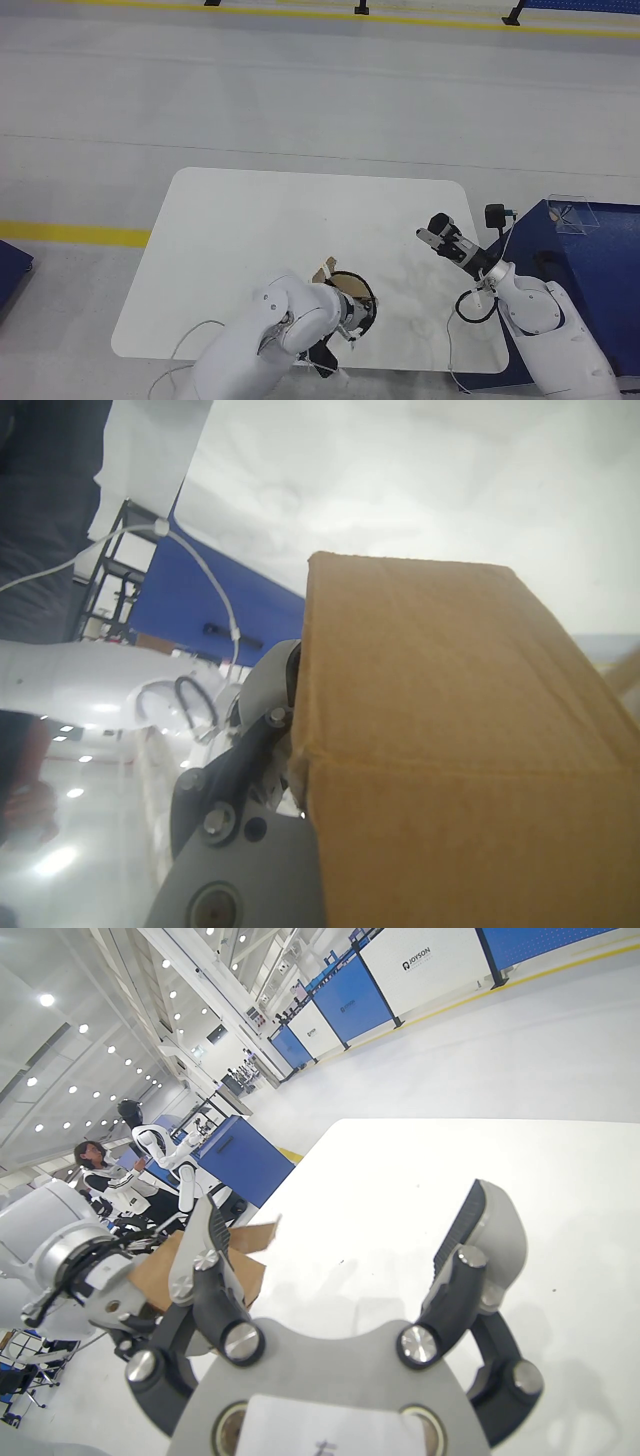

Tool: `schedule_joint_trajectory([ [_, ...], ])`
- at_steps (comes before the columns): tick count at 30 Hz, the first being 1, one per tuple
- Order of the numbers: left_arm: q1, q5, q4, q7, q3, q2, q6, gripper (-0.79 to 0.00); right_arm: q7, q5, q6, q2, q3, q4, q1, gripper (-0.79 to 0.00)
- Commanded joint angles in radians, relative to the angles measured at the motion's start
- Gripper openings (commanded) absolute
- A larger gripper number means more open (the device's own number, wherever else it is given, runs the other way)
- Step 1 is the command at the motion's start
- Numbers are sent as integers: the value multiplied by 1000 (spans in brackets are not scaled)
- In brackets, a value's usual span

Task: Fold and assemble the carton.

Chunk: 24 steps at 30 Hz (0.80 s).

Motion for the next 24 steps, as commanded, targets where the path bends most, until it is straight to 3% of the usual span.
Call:
schedule_joint_trajectory([
  [1, -32, 22, 69, 17, 24, -10, -54, -785, 0, 0, 0, 0, 0, 0, 0, 0],
  [10, -121, 117, 343, -38, 118, -56, -108, -785, 0, 0, 0, 0, 0, 0, 0, 0],
  [12, -139, 143, 405, -22, 136, -65, -108, -237, 0, 0, 0, 0, 0, 0, 0, 0],
  [13, -144, 150, 429, -21, 140, -69, -114, 0, 0, 0, 0, 0, 0, 0, 0, 0],
  [17, -150, 130, 481, -31, 135, -82, -106, 0, 0, 0, 0, 0, 0, 0, 0, 0],
  [20, -141, 136, 453, -28, 104, -79, -102, 0, 0, 0, 0, 0, 0, 0, 0, 0],
  [22, -122, 160, 380, -19, 67, -67, -93, 0, 0, 0, 0, 0, 0, 0, 0, 0],
  [24, -71, 210, 245, 1, 15, -44, -75, 0, 0, 0, 0, 0, 0, 0, 0, 0],
])
